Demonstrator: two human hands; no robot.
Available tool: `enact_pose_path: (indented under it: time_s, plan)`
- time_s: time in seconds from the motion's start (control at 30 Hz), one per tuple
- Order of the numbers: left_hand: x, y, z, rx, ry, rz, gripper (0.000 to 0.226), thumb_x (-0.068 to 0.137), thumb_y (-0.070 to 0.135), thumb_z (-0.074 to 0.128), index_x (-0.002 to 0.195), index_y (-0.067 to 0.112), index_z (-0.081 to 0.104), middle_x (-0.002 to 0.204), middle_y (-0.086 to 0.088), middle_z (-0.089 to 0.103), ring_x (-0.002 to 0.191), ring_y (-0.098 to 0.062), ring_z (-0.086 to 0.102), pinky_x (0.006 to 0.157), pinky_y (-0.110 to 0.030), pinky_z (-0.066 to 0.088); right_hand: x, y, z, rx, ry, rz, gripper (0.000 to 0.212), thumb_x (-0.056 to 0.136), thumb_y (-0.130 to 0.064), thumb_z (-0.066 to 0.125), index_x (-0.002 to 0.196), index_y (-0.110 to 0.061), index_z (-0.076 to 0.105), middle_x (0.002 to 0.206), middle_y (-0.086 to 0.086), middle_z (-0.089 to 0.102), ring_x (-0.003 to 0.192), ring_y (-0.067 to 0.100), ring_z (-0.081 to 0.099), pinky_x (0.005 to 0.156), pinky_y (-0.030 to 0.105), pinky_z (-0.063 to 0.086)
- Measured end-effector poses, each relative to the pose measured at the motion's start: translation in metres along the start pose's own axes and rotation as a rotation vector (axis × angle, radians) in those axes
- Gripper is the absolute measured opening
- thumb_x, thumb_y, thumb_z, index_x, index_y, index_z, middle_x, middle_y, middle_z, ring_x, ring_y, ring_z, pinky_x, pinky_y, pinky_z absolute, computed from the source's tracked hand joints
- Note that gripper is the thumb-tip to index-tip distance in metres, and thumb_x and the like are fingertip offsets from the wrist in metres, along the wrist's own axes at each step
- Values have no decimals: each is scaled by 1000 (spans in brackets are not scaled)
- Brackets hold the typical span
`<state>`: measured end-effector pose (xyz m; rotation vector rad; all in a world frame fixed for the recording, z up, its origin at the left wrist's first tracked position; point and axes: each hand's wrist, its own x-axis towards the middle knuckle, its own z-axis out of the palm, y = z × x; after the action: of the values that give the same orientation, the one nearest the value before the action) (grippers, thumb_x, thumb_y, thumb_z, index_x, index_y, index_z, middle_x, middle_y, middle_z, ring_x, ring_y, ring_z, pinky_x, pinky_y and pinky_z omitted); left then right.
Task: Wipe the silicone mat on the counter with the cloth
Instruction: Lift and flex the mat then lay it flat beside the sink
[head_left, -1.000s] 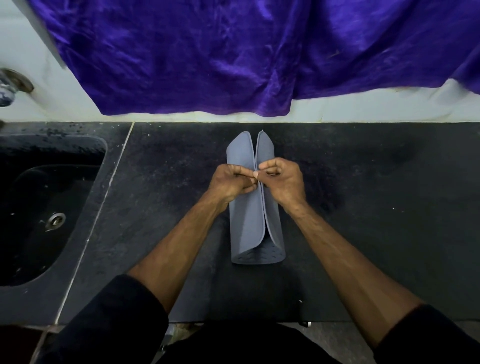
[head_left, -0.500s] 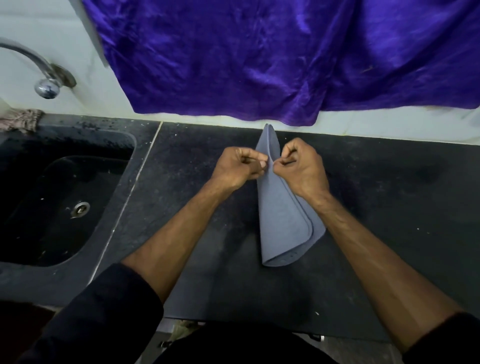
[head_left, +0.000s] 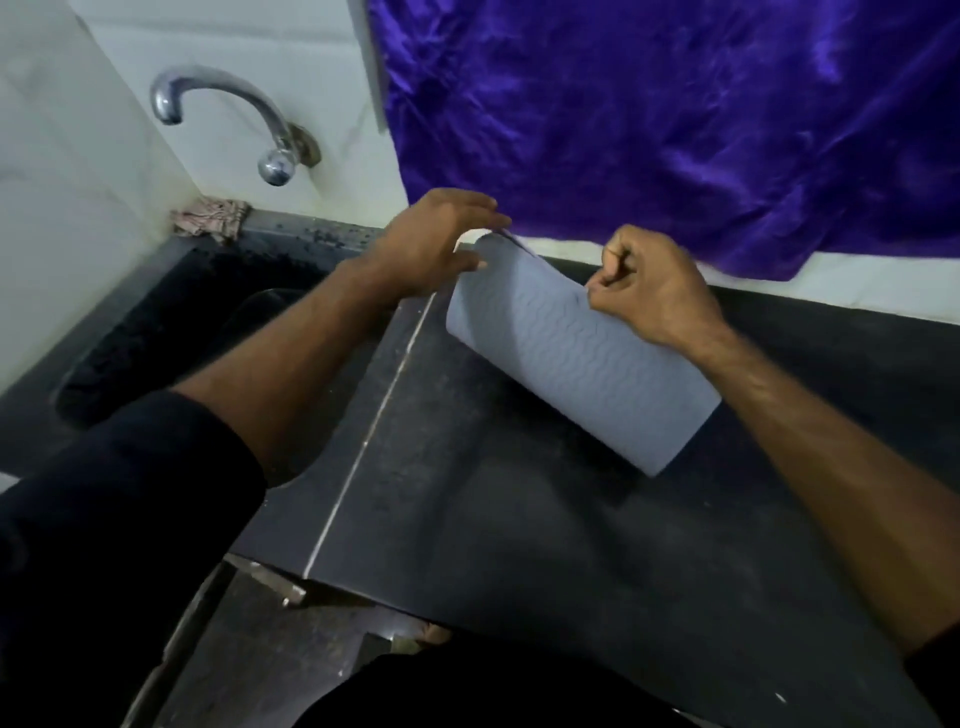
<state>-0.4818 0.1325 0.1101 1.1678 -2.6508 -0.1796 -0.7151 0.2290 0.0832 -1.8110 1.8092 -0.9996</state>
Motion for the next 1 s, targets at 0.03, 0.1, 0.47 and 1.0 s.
enact_pose_path:
  time_s: [0.03, 0.1, 0.47, 1.0]
  plan:
    - [-2, -10, -4, 17, -28, -2, 48, 88, 20, 68, 134, 24, 57, 144, -1, 49, 133, -21, 41, 107, -35, 33, 6, -6, 5, -11, -24, -21, 23, 74, -2, 68, 71, -16, 49, 72, 8, 66, 50, 2, 49, 51, 14, 43]
    - [-7, -30, -10, 9, -79, -20, 42, 89, 23, 67, 131, 24, 59, 140, 0, 53, 129, -20, 46, 106, -37, 37, 18, -18, 16, -31, -75, -46, 23, 75, -3, 68, 71, -17, 50, 76, 10, 69, 53, 11, 55, 53, 25, 49]
    - [-25, -89, 8, -79, -148, -12, 24, 95, 22, 55, 114, 15, 69, 117, -4, 68, 104, -24, 62, 87, -42, 50, 55, -40, 60, -92, -214, -132, 25, 75, -2, 69, 71, -17, 49, 79, 4, 70, 70, 5, 67, 56, 13, 49]
    - [-18, -109, 45, -140, -210, -18, 28, 97, 26, 54, 121, 15, 66, 122, -5, 66, 107, -24, 61, 92, -46, 51, 54, -26, 75, -180, -246, -83, 21, 79, -3, 67, 74, -17, 52, 80, 2, 68, 76, 12, 67, 65, 26, 55]
